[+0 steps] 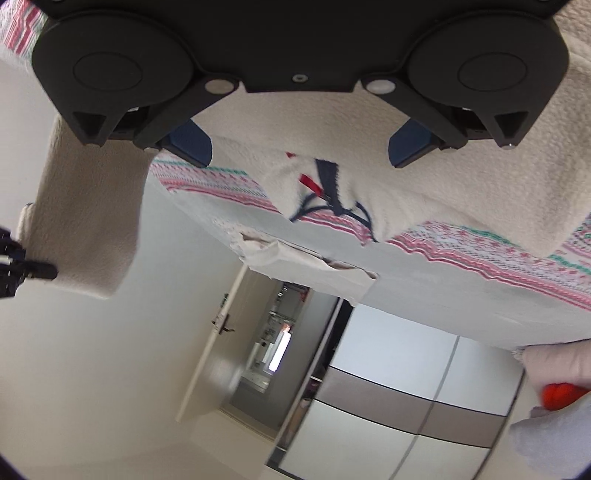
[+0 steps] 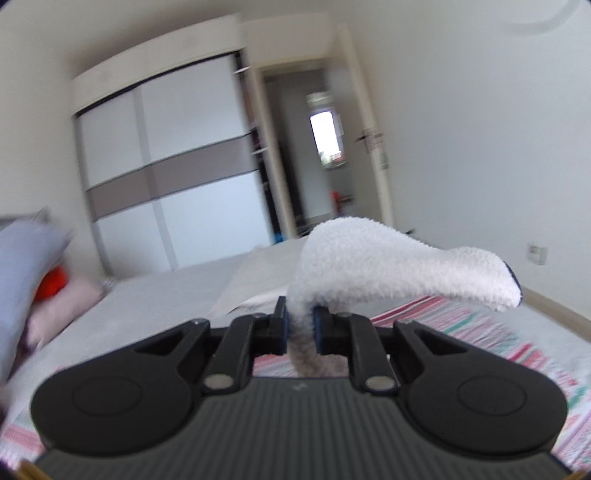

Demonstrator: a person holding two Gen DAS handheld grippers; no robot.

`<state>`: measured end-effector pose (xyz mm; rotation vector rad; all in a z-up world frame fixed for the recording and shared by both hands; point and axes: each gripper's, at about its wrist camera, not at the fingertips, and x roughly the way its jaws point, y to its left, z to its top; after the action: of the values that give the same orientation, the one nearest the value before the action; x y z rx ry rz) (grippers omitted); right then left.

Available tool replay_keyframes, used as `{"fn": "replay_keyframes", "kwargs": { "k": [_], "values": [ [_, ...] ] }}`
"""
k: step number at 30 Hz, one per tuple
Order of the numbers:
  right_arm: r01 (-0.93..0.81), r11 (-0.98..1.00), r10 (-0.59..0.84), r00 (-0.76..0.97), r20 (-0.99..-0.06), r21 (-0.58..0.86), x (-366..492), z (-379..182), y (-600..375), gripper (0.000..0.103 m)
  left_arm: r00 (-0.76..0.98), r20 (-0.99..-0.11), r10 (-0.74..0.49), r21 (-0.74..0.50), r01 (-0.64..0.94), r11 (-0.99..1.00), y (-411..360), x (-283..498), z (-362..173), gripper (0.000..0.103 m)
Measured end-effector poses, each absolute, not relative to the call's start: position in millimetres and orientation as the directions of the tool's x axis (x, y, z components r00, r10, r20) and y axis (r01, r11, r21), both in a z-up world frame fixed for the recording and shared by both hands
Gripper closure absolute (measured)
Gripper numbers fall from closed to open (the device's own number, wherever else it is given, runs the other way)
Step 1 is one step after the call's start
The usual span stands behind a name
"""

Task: Fold large clothes
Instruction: 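Fold the held sleeve across the jacket body with the right gripper and release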

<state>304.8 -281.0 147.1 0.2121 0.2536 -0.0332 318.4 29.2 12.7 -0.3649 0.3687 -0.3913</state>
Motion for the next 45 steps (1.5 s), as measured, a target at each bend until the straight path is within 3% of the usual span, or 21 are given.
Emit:
{"fn": "replay_keyframes", "kwargs": {
  "k": [4,11,14,16,18,20,21,24,29,33,36,40,45],
  "values": [
    [-0.06,0.982,0.122,0.929,-0.35,0.182,331.8,102.4,-215.7,0.091,0.882,-0.264,-0.39,-0.424,0.257,0.868,42.7,321.2,12.9,0.0],
    [-0.103,0.98,0.18,0.816,-0.55,0.168,361.6,-9.5,-169.0,0.089,0.88,-0.278,-0.385,-0.478,0.221,0.85,54.4,333.0,7.9,0.0],
    [-0.135,0.976,0.204,0.836,-0.509,0.17,349.2,-38.0,-164.9,0.087,0.873,-0.294,-0.389,-0.469,0.222,0.855,50.9,334.5,5.9,0.0],
    [-0.158,0.971,0.227,0.842,-0.489,0.18,340.5,-35.6,-163.2,0.081,0.872,-0.305,-0.383,-0.442,0.227,0.868,45.6,333.9,4.8,0.0],
    [-0.193,0.961,0.269,0.828,-0.492,0.2,333.3,-28.9,-166.9,0.067,0.873,-0.314,-0.374,-0.408,0.232,0.883,39.1,332.0,3.3,0.0],
    [-0.248,0.938,0.338,0.805,-0.487,0.241,322.4,-22.2,-172.5,0.036,0.873,-0.323,-0.365,-0.37,0.238,0.898,32.7,330.0,1.3,0.0],
    [-0.278,0.929,0.366,0.79,-0.492,0.245,316.1,-19.0,-174.4,0.028,0.873,-0.327,-0.361,-0.351,0.243,0.904,29.3,328.6,0.5,0.0],
    [-0.36,0.917,0.397,0.779,-0.486,0.172,296.5,-8.0,-179.3,0.021,0.871,-0.344,-0.351,-0.275,0.265,0.924,15.0,324.3,-1.8,0.0],
    [-0.347,0.912,0.409,0.779,-0.474,0.217,284.4,6.8,-215.1,0.019,0.864,-0.351,-0.361,-0.181,0.315,0.931,-8.7,316.3,-2.4,0.0],
    [-0.244,0.92,0.36,0.833,-0.419,0.305,277.3,16.4,-260.4,0.017,0.836,-0.368,-0.407,-0.256,0.329,0.909,-14.3,320.6,11.4,0.0],
    [-0.139,0.892,0.316,0.872,-0.375,0.43,276.7,15.5,-298.8,0.016,0.834,-0.359,-0.42,-0.234,0.355,0.905,-25.1,317.8,24.8,0.0],
    [0.019,0.798,0.265,0.887,-0.379,0.602,286.5,-1.4,-338.7,0.017,0.81,-0.385,-0.443,-0.104,0.439,0.892,-60.2,314.4,33.2,0.0],
    [0.047,0.728,0.257,0.906,-0.337,0.683,290.7,-14.0,-357.2,0.024,0.808,-0.449,-0.381,0.113,0.474,0.873,-115.6,333.1,30.1,0.002]
  ]
}}
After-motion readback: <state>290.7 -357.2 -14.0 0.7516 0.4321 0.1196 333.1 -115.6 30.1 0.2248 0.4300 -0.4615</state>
